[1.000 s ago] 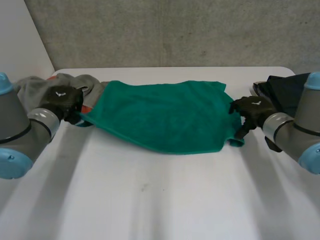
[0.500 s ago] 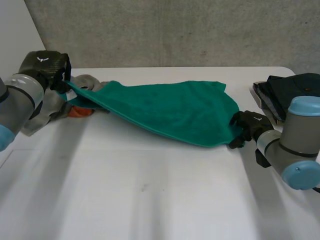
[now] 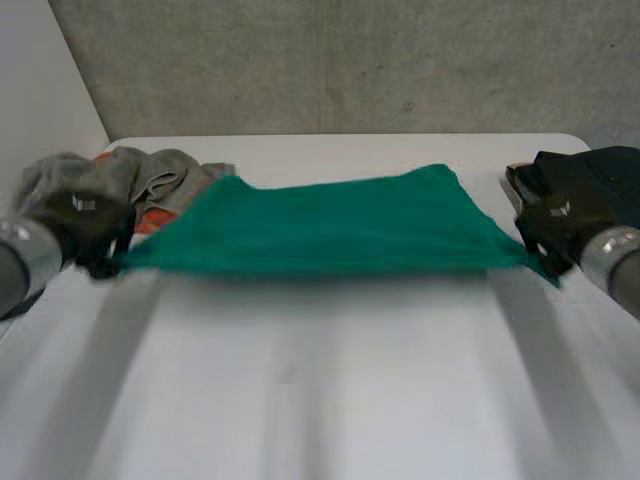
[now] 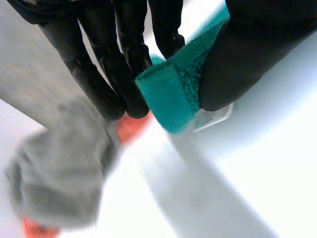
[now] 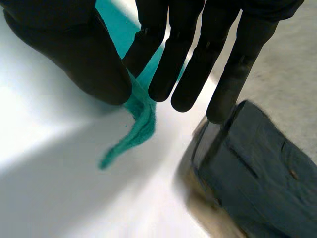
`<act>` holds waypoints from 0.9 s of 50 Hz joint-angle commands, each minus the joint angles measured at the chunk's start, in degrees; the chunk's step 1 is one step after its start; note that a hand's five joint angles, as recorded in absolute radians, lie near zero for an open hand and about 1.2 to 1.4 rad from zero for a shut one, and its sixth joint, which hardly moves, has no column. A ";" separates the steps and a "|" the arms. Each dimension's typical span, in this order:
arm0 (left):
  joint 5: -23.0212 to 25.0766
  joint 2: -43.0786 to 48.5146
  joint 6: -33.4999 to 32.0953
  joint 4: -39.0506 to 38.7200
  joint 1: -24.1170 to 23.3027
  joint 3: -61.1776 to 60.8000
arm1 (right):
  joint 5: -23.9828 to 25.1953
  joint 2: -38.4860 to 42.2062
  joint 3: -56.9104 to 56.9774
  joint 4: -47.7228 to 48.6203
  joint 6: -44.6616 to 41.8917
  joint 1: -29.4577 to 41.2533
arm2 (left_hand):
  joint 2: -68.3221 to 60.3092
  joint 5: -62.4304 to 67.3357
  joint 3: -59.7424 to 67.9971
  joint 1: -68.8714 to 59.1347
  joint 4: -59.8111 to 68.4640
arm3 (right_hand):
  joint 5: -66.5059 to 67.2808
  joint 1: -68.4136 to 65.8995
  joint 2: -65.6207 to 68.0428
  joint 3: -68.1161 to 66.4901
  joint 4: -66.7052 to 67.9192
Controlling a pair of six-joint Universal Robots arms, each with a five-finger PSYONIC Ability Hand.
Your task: Fold the laundry.
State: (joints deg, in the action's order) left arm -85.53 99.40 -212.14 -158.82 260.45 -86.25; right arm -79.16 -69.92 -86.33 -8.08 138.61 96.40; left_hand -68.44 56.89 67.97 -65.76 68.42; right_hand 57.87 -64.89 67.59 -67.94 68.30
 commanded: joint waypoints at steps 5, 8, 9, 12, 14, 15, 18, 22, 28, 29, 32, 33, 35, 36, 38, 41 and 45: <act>4.23 -1.59 -18.40 11.96 0.94 -9.21 | -1.52 -1.90 -6.05 -17.16 -29.63 -4.38 | -11.56 13.11 12.03 -14.24 11.58 | 12.13 -15.11 12.41 -12.06 11.70; 3.00 2.72 -17.96 10.55 0.23 -6.66 | -2.40 -0.14 -5.16 -16.53 -28.74 -3.77 | -11.56 13.11 12.03 -14.24 11.58 | 12.13 -15.11 12.41 -12.06 11.70; 1.69 5.60 -17.27 10.03 -0.38 -3.96 | -2.84 0.65 -4.12 -16.53 -28.66 -2.98 | -11.56 13.11 12.03 -14.24 11.58 | 12.13 -15.11 12.41 -12.06 11.70; -0.95 9.31 -15.60 9.58 -1.87 1.06 | -3.64 1.97 -1.30 -16.36 -28.74 -1.57 | -11.56 13.11 12.03 -14.24 11.58 | 12.13 -15.11 12.41 -12.06 11.70; -3.24 12.56 -13.66 8.88 -3.19 7.74 | -4.16 3.56 3.26 -16.01 -28.48 -0.16 | -11.56 13.11 12.03 -14.24 11.58 | 12.13 -15.11 12.41 -12.06 11.70; -3.76 13.53 -13.13 8.36 -3.54 10.37 | -4.34 4.17 5.37 -15.66 -28.30 0.27 | -11.56 13.11 12.03 -14.24 11.58 | 12.13 -15.11 12.41 -12.06 11.70; -4.91 17.31 -10.94 3.81 -4.60 25.01 | -5.48 7.68 19.47 -11.81 -26.64 2.38 | -11.56 13.11 12.03 -14.24 11.58 | 12.13 -15.11 12.41 -12.06 11.70; -4.21 18.64 -6.99 -7.97 -4.25 42.37 | -8.20 11.20 39.28 1.10 -16.20 3.44 | -11.56 13.11 12.03 -14.24 11.58 | 12.13 -15.11 12.41 -12.06 11.70; -4.56 17.94 6.81 -26.35 -1.88 51.18 | -9.18 11.91 44.94 24.31 2.18 2.48 | -11.56 13.11 12.03 -14.24 11.58 | 12.13 -15.11 12.41 -12.06 11.70; -4.73 18.02 8.13 -27.58 -1.70 51.27 | -8.83 11.56 44.50 26.68 3.76 2.48 | -11.56 13.11 12.03 -14.24 11.58 | 12.13 -15.11 12.41 -12.06 11.70; -5.00 17.94 12.00 -28.92 -1.53 50.30 | -6.37 9.81 40.21 31.45 7.72 2.56 | -11.56 13.11 12.03 -14.24 11.58 | 12.13 -15.11 12.41 -12.06 11.70; -4.65 17.94 13.23 -28.22 -1.44 49.17 | -5.67 9.37 39.41 31.63 7.91 2.65 | -11.56 13.11 12.03 -14.24 11.58 | 12.13 -15.11 12.41 -12.06 11.70; -4.30 18.02 14.11 -27.16 -1.53 46.28 | -4.17 8.66 37.13 31.63 8.26 3.09 | -11.56 13.11 12.03 -14.24 11.58 | 12.13 -15.11 12.41 -12.06 11.70; -4.12 18.02 14.03 -27.07 -1.53 45.74 | -3.82 8.57 36.33 31.63 8.43 3.27 | -11.56 13.11 12.03 -14.24 11.58 | 12.13 -15.11 12.41 -12.06 11.70; -3.68 18.02 13.94 -26.98 -1.44 42.14 | -3.38 8.39 34.05 31.89 8.52 3.53 | -11.56 13.11 12.03 -14.24 11.58 | 12.13 -15.11 12.41 -12.06 11.70; -3.24 18.37 12.98 -27.42 -1.09 36.87 | -3.29 8.66 31.15 32.07 8.61 3.36 | -11.56 13.11 12.03 -14.24 11.58 | 12.13 -15.11 12.41 -12.06 11.70; -3.07 19.25 11.04 -29.00 -0.56 28.61 | -3.02 9.97 26.58 31.37 8.61 2.92 | -11.56 13.11 12.03 -14.24 11.58 | 12.13 -15.11 12.41 -12.06 11.70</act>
State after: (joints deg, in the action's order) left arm -88.94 117.72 -198.70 -186.61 259.41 -48.52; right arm -82.33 -61.26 -54.88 24.41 147.65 99.73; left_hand -68.63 56.89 68.17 -65.76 68.62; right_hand 59.15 -64.90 67.59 -68.23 68.53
